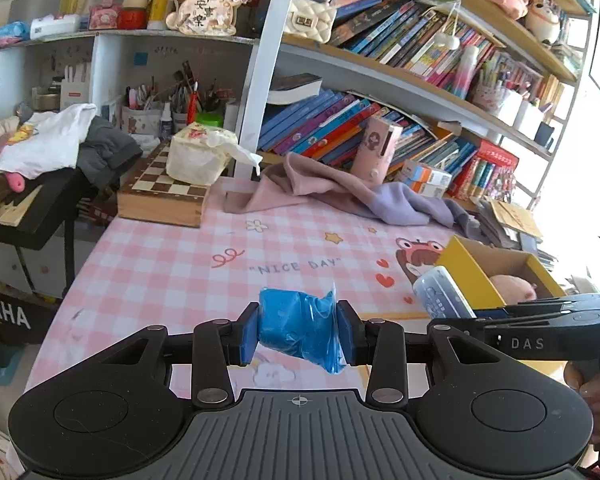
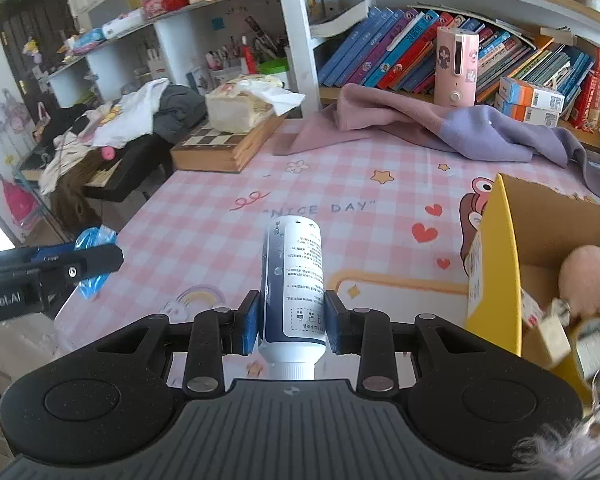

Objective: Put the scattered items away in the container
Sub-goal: 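Carry the spray bottle in the right tool and blue bag in the left to the yellow box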

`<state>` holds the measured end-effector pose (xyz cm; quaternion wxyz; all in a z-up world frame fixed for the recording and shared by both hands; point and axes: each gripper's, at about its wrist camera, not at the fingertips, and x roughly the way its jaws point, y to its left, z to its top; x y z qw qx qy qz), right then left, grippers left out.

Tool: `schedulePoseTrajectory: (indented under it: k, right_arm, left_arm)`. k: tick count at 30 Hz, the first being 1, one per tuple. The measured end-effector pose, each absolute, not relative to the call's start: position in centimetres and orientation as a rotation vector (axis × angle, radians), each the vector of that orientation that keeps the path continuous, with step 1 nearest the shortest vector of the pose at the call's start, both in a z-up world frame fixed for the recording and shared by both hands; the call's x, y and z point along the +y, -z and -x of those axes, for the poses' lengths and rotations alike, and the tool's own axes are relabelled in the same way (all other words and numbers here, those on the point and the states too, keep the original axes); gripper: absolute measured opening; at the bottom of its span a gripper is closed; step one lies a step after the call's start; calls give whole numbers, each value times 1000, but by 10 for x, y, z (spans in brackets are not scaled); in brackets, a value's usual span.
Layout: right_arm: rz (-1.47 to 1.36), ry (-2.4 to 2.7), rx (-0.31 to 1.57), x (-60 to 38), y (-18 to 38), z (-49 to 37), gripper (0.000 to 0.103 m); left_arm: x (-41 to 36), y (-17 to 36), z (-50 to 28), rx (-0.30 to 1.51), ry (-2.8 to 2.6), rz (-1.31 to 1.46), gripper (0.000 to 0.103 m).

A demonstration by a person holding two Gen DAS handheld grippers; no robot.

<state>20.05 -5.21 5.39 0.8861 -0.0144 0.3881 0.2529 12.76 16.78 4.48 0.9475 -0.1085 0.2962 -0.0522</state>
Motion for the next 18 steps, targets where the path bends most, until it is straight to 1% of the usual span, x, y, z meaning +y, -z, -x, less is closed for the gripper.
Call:
schedulePoseTrajectory:
  k: [8, 18]
  right_arm:
    - [7, -545, 826, -56, -55, -139, 31]
    - [37, -528, 825, -67, -52, -67, 31]
  left_arm:
    - [162, -48, -72, 594, 120, 240, 38]
    - [150, -36, -20, 619, 151, 273, 38]
